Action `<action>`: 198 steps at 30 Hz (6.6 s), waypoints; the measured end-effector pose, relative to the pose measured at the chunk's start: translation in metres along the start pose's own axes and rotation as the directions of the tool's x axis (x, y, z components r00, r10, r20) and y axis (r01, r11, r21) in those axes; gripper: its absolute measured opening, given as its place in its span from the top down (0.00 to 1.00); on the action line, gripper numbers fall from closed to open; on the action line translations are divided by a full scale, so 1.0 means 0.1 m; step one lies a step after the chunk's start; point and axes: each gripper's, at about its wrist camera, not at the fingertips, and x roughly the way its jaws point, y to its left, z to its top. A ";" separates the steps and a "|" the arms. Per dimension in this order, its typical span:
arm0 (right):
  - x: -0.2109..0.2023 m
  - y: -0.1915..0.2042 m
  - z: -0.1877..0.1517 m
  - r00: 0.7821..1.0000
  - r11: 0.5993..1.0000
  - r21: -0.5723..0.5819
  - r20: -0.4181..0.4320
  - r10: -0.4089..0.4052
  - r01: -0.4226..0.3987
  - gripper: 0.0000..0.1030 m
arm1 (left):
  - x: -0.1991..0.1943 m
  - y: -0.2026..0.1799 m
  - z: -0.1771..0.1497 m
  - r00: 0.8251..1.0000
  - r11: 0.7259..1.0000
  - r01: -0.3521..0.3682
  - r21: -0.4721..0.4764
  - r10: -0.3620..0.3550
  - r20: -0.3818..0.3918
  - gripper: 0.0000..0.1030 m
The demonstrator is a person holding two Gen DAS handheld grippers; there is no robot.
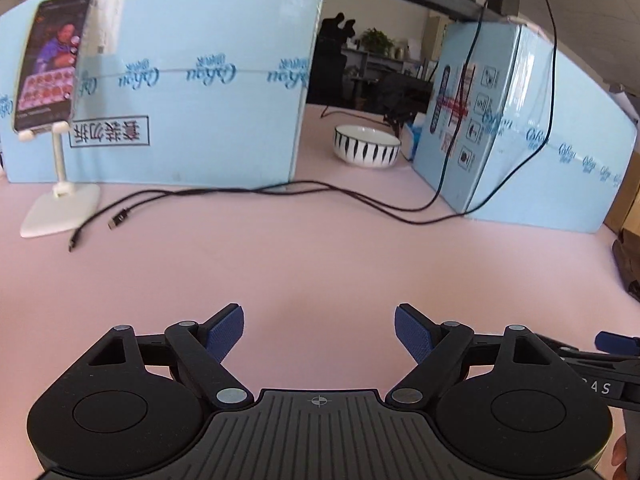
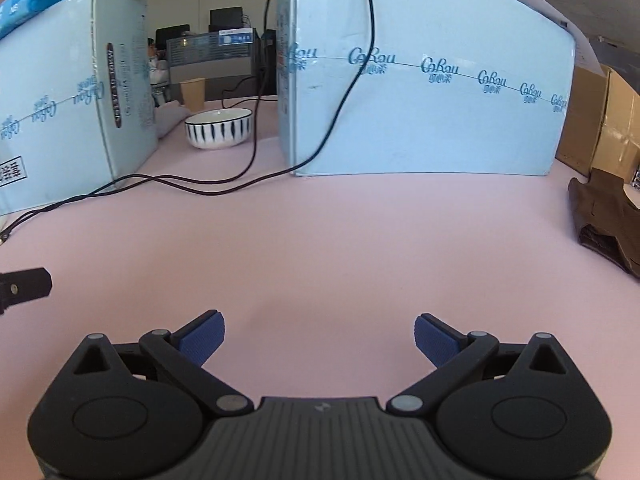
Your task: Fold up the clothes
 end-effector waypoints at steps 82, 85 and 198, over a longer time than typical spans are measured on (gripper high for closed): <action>0.50 0.05 0.34 1.000 0.999 0.033 -0.020 0.005 -0.005 0.00 | 0.50 -0.19 0.21 0.994 0.992 -0.103 0.066 0.105 -0.026 0.00; 0.50 0.05 0.34 1.000 0.999 0.033 -0.020 0.006 -0.005 0.00 | 0.50 -0.18 0.21 0.994 0.993 -0.103 0.065 0.105 -0.026 0.00; 0.50 0.05 0.34 1.000 0.999 0.032 -0.020 0.005 -0.004 0.00 | 0.51 -0.23 0.21 0.993 0.991 -0.110 0.072 0.112 -0.027 0.00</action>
